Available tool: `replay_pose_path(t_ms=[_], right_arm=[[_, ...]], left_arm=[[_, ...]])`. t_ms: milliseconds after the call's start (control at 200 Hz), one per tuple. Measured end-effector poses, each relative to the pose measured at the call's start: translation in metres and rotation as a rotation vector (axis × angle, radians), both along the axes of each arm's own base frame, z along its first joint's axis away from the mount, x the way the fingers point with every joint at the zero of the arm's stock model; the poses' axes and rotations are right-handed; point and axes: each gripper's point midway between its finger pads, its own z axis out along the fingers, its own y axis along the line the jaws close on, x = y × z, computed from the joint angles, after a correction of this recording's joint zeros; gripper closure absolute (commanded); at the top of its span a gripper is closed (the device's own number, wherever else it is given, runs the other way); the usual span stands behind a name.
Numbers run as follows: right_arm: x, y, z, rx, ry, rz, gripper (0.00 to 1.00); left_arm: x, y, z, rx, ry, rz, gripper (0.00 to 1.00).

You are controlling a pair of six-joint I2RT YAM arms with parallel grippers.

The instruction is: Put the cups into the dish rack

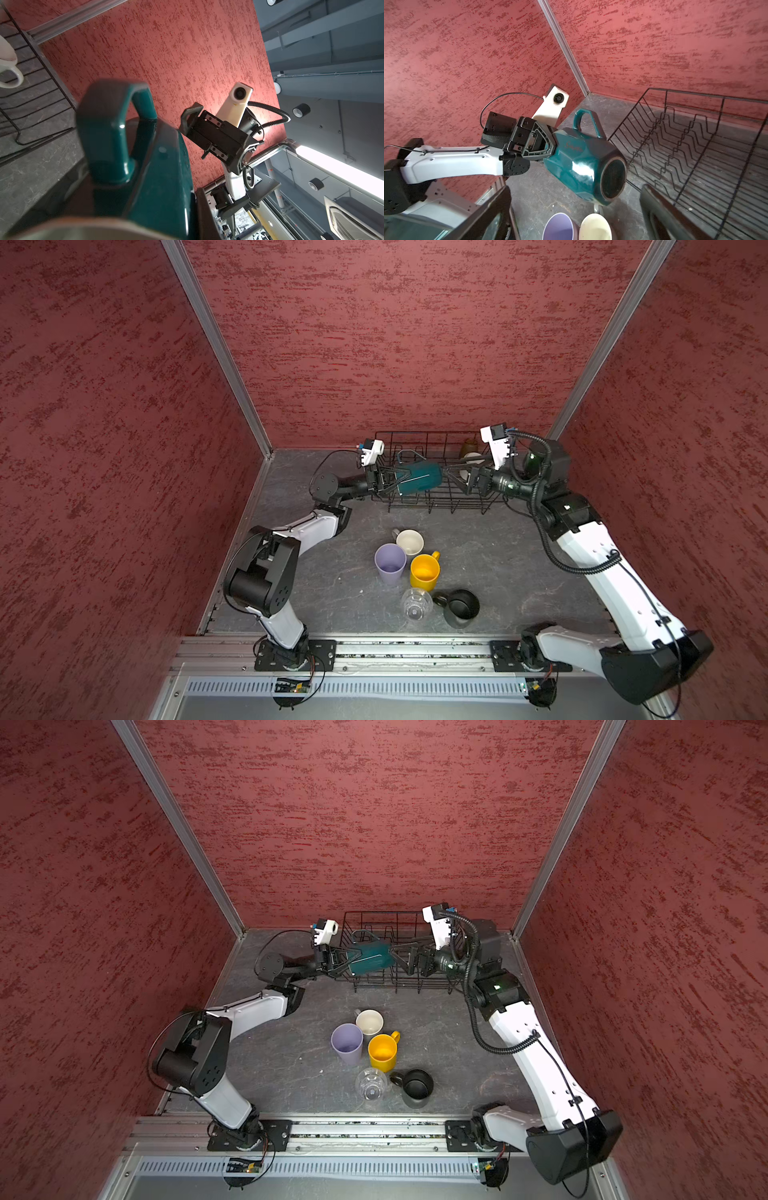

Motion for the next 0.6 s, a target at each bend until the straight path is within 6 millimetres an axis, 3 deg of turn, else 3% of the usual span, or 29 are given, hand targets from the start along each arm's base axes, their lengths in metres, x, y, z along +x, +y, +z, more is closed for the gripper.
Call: replay_pose_path(t_ms=[90, 215, 596], right_arm=[[0.001, 0.002, 0.001, 0.036, 0.016, 0.057, 0.07], [0.006, 0.012, -0.012, 0.05, 0.065, 0.13, 0.06], [0.011, 0.019, -0.039, 0.042, 0.1, 0.181, 0.05]], left_arm=[[-0.004, -0.001, 0.002, 0.004, 0.003, -0.026, 1.0], [-0.008, -0.002, 0.002, 0.011, 0.006, -0.049, 1.0], [-0.013, -0.005, 0.005, 0.019, -0.003, -0.077, 1.0]])
